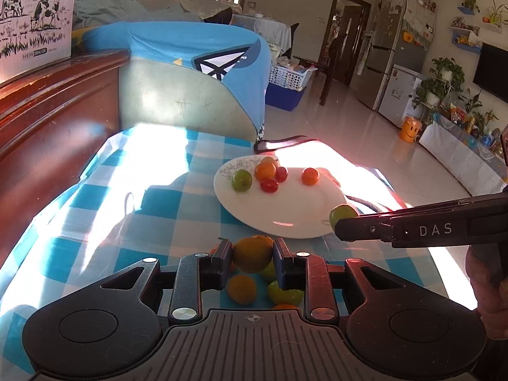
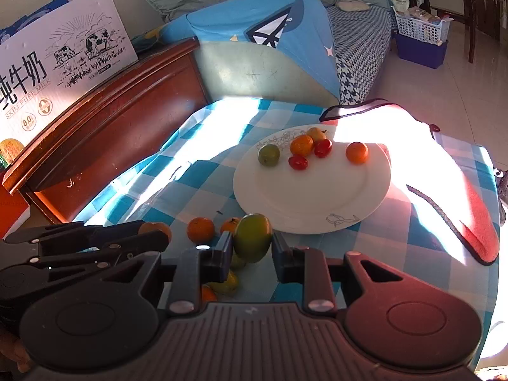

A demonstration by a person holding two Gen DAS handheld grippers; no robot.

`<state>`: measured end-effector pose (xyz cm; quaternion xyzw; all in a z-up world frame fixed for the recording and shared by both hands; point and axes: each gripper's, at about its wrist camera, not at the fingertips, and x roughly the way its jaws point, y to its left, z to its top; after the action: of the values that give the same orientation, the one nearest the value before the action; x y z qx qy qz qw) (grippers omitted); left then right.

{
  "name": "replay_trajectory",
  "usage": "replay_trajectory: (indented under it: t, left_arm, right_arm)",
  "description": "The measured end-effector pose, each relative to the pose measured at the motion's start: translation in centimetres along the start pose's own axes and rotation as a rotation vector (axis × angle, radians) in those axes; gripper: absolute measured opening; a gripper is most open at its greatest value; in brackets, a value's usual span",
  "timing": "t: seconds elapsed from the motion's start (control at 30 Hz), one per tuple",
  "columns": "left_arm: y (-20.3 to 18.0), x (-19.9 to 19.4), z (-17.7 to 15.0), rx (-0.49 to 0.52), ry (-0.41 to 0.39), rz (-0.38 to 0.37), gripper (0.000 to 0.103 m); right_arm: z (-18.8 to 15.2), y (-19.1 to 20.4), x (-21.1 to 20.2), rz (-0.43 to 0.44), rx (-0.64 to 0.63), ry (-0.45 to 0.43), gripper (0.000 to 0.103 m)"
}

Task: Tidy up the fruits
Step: 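Carry the tangerine and plum onto the white plate and open both tools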

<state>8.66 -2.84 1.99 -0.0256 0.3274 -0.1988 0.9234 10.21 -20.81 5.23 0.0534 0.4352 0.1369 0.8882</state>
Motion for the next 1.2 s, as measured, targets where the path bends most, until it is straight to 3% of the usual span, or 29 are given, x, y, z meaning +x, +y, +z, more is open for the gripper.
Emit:
replay_trajectory:
  t: [0.33, 1.2]
  left_arm:
    - [1.0, 2.8, 2.7, -0.012, 0.01, -0.045, 0.025]
    - [0.1, 11.6, 4.5, -0.023, 0.121, -0.052, 0.025]
  right_arm:
    - [2.2, -2.6, 0.3, -0.018, 0.07, -0.035, 0.027]
    - [3.5, -5.5, 5.6, -0.063, 0.193, 0.066, 0.027]
